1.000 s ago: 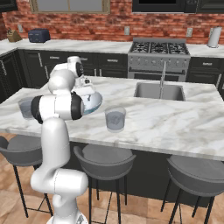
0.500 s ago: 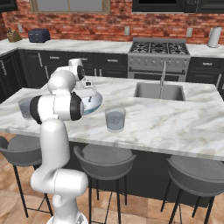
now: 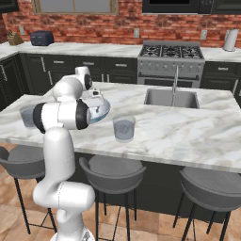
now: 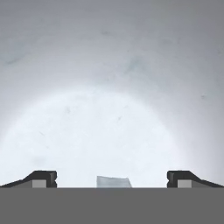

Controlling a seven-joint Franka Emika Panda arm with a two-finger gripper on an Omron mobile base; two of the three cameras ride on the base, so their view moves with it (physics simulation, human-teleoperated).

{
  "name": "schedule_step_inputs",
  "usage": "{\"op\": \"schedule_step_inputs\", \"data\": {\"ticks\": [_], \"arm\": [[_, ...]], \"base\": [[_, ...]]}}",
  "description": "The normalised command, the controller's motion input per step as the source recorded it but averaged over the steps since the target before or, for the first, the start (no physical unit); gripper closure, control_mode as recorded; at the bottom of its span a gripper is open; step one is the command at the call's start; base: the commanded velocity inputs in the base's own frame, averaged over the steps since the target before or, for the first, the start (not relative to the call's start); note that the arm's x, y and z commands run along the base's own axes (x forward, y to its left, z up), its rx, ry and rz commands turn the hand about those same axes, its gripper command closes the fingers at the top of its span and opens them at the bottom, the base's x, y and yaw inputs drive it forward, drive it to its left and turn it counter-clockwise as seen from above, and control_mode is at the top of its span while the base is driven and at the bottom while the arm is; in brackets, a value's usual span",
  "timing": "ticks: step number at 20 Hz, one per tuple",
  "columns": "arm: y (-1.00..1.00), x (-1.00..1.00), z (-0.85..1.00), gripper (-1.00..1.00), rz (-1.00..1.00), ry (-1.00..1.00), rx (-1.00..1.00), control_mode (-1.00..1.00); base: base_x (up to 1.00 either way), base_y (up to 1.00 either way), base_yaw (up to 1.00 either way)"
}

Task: There are four ice cubes in the ice bowl. Place two ice cubes in each glass of water.

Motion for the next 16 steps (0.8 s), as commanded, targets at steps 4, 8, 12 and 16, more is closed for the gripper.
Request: {"op": "schedule_step_inputs", "data": {"ticks": [4,8,12,16], "arm": [[0.00,0.12,-0.21,-1.00,-0.03,-0.02,0.00,-1.00],[0.00,0.25,-0.18,-1.00,-0.03,-0.02,0.00,-1.00],[0.00,0.19,-0.13,-1.00,-0.03,-0.02,0.00,-1.00],[0.00,0.00,-0.01,-1.00,-0.02,-0.02,0.00,-1.00]], "base": [[0.00,0.00,0.00],[0.00,0.00,0.00],[0.00,0.00,0.00],[0.00,0.00,0.00]]}}
